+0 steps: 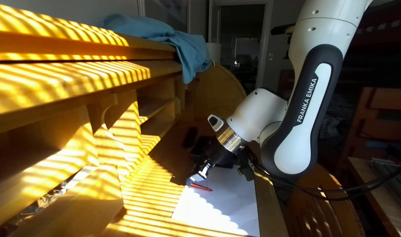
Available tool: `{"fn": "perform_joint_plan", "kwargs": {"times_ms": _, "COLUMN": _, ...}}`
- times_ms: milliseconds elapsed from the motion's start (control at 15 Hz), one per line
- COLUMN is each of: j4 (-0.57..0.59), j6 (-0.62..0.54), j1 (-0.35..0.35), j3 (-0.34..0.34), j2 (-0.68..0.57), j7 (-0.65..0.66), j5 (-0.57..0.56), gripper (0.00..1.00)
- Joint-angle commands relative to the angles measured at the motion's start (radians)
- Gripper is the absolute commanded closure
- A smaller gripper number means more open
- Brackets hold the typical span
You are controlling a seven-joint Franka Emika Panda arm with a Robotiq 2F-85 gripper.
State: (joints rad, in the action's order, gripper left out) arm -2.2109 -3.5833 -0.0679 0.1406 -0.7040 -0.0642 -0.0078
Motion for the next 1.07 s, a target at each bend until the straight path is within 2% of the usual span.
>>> {"fn": "perform_joint_plan", "kwargs": {"times_ms": 0, "j4": 0.025, "j6": -0.01, "j1": -0.001, "j3": -0.016, "j2": -0.025, "j7": 0.025, "j5": -0.022, "gripper": 0.98}}
{"fn": "perform_joint_plan", "kwargs": {"times_ms": 667, "j4": 0.035, "j6": -0.029, "j1": -0.008, "j3": -0.07, "j2": -0.03, "j7": 0.02, "j5": -0.002, "gripper": 0.98}}
{"fn": "perform_joint_plan", "kwargs": {"times_ms": 1000, "j4": 0.051, "j6": -0.004, "j1": -0.007, "j3": -0.049, "j2": -0.043, "j7": 0.028, "j5": -0.012, "gripper": 0.98}}
